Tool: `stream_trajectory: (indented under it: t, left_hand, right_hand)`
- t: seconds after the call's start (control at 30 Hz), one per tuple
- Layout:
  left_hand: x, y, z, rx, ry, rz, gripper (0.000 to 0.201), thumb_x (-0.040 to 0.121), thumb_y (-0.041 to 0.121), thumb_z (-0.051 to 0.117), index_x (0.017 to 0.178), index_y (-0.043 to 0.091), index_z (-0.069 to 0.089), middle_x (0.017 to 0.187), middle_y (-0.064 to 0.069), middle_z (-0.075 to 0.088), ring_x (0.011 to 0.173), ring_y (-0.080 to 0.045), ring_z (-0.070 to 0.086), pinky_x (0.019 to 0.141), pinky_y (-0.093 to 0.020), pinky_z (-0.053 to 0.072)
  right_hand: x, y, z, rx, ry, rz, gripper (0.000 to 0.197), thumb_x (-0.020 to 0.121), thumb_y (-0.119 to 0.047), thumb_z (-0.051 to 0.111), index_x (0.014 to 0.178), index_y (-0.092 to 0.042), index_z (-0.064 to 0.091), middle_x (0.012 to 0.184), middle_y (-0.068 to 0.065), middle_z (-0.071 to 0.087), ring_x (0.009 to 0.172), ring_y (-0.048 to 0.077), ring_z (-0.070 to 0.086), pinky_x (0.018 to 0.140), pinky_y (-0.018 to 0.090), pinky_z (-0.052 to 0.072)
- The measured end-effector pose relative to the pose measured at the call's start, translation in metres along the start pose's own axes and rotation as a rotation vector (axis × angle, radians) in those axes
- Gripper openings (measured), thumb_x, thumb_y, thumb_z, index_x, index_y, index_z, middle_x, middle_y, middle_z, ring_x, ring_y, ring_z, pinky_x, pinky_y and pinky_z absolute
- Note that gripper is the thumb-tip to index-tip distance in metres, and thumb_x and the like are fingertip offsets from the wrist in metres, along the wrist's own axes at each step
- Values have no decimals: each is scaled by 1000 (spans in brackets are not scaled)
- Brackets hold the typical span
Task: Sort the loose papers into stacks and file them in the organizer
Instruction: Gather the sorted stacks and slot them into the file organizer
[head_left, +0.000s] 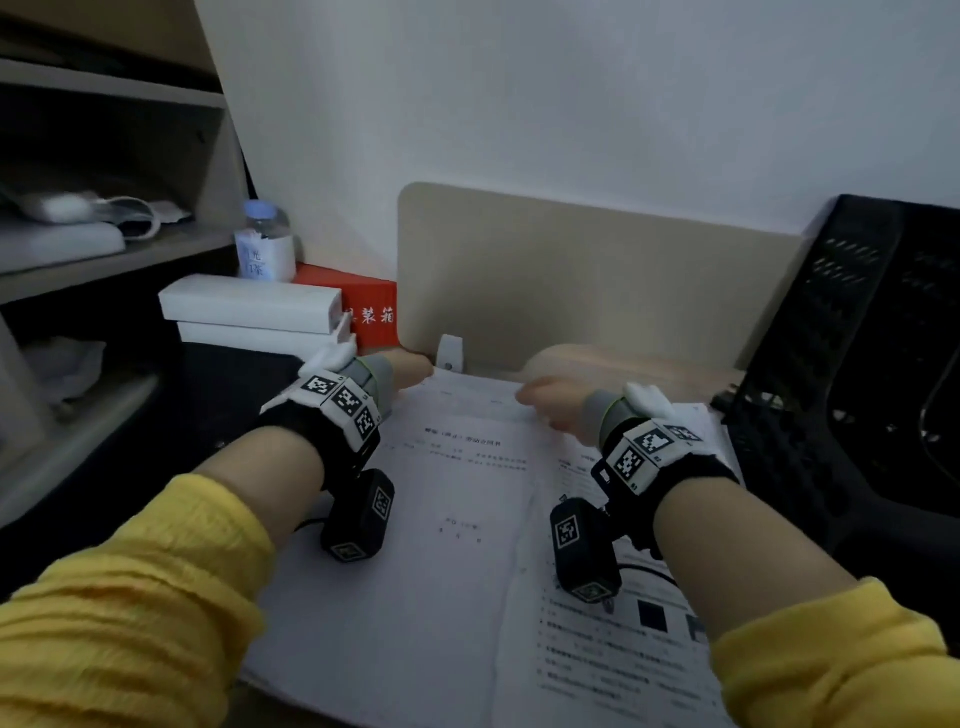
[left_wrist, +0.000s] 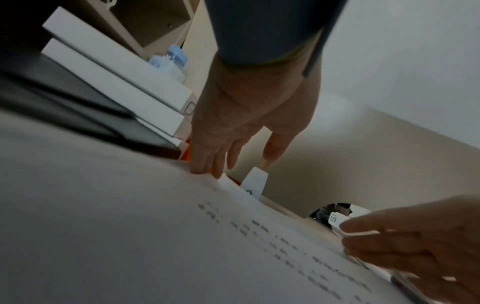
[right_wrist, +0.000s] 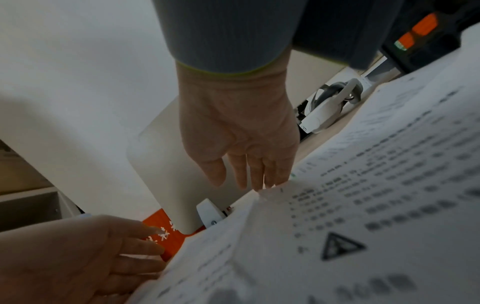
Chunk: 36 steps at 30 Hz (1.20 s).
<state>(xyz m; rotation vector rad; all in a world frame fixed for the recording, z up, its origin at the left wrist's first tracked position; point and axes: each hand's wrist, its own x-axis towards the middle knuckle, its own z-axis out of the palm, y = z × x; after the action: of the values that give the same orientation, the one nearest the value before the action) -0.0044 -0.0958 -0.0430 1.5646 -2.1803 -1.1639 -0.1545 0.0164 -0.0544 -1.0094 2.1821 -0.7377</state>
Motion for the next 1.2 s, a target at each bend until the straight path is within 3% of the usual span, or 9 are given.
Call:
stream_trajectory:
  t: [0.17,0.27,0.37,0.5,0.57,0.73,0.9,1.07,1.2]
  left_hand:
    - [18,-4,5,71,22,-19,47,104,17,36,147,-1,30,153,-17,31,142,-30,29,116,-35,24]
    - [22,-4,5,117,11,-8,46,104,17,35,146,-1,28,155,-17,28,143,-29,27,116,-33,23]
    - [30,-6,5,138,17,-13,47,102,16,42,145,-1,33,152,-17,32,141,-31,31,116,-36,26]
    - [35,-8,7,141,24,-41,47,101,14,42,145,-2,32,151,-18,33,140,-32,31,116,-38,26]
    - [38,-8,7,153,24,-37,46,102,13,41,145,-3,32,151,-18,33,140,-32,31,116,-37,26]
    - [42,-5,6,170,36,-41,46,101,13,43,143,-3,34,149,-18,36,137,-32,36,113,-36,31]
    - [44,-5,3,185,50,-42,44,101,11,43,141,-7,35,147,-21,39,135,-34,39,112,-40,33]
    - [47,-6,4,192,10,-57,51,97,15,52,142,-4,36,147,-20,39,136,-33,38,113,-41,33]
    - [46,-8,4,153,-29,-77,51,95,17,57,138,-4,41,142,-20,45,131,-33,45,110,-43,37]
  right_hand:
    - [15,18,10,-40,-17,-13,39,97,-18,49,132,-3,54,119,11,58,100,17,49,83,25,39]
    - [18,21,9,-54,-26,-49,38,98,-20,50,135,-9,53,134,8,54,110,20,51,84,19,41]
    - [16,18,12,-46,-35,-83,36,97,-27,53,131,-14,58,135,4,54,103,15,48,57,8,40]
    - [20,16,19,-49,-56,-117,32,95,-29,56,123,-17,64,133,0,57,117,18,53,82,18,41]
    - [20,16,18,-41,-57,-135,30,94,-26,57,121,-16,66,131,0,58,112,15,54,85,17,40]
    - [23,20,15,13,-91,-145,25,95,-14,52,112,-12,70,108,0,65,79,5,56,52,2,44]
    - [28,23,17,54,-129,-156,20,92,-13,57,101,-15,74,110,2,70,95,12,61,86,19,50]
    - [30,27,19,118,-125,-169,20,92,-10,56,103,-11,73,101,0,69,87,7,60,78,9,48]
    - [31,28,22,144,-115,-170,19,91,-10,58,100,-11,74,107,4,71,92,10,61,91,17,47]
